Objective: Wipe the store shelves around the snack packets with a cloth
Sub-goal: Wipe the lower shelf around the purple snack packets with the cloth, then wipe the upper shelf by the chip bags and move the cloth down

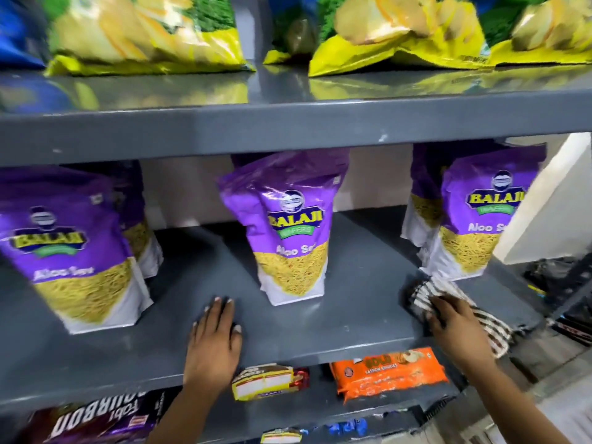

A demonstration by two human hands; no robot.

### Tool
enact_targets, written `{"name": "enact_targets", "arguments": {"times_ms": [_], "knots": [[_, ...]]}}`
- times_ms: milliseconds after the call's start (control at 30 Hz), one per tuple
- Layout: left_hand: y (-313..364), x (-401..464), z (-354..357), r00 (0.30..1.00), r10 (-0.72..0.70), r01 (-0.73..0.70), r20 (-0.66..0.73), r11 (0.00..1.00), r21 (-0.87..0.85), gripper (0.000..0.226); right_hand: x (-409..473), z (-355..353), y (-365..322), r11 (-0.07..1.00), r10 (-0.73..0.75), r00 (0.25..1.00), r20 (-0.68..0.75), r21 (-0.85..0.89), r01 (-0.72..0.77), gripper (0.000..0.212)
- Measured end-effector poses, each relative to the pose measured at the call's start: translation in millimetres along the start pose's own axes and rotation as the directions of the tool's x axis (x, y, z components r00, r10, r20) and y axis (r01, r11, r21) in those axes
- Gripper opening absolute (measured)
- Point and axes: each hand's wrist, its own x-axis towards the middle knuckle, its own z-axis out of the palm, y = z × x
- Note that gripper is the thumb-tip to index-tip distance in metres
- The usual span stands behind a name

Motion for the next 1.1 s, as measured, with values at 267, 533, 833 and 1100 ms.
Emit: {"name": "enact_targets", "arguments": {"times_ms": [267, 533, 833, 1100], "knots": [[-156, -73, -41, 0.995, 0.005, -0.001, -0.104, 0.999, 0.038, 0.068, -83, 42, -139, 0.964, -0.258, 0.922, 0.287, 0.134, 0.228, 0.051], [-320, -75, -109, 0.940, -0.340, 0.341, -0.032, 0.939, 0.055, 0.089, -153, 106, -305, 0.891, -0.453, 0.799, 0.396, 0.221, 0.396, 0.041], [-343, -68, -102, 0.956, -0.294, 0.294, -0.017, 0.955, 0.023, 0.110, -212, 161, -440, 0.793, -0.597, 0.637, 0.487, 0.239, 0.560, 0.073], [-346, -70, -103, 0.956, -0.294, 0.294, -0.010, 0.954, 0.051, 0.119, -228, 157, -465, 0.725, -0.689, 0.608, 0.395, 0.352, 0.592, 0.073]]}}
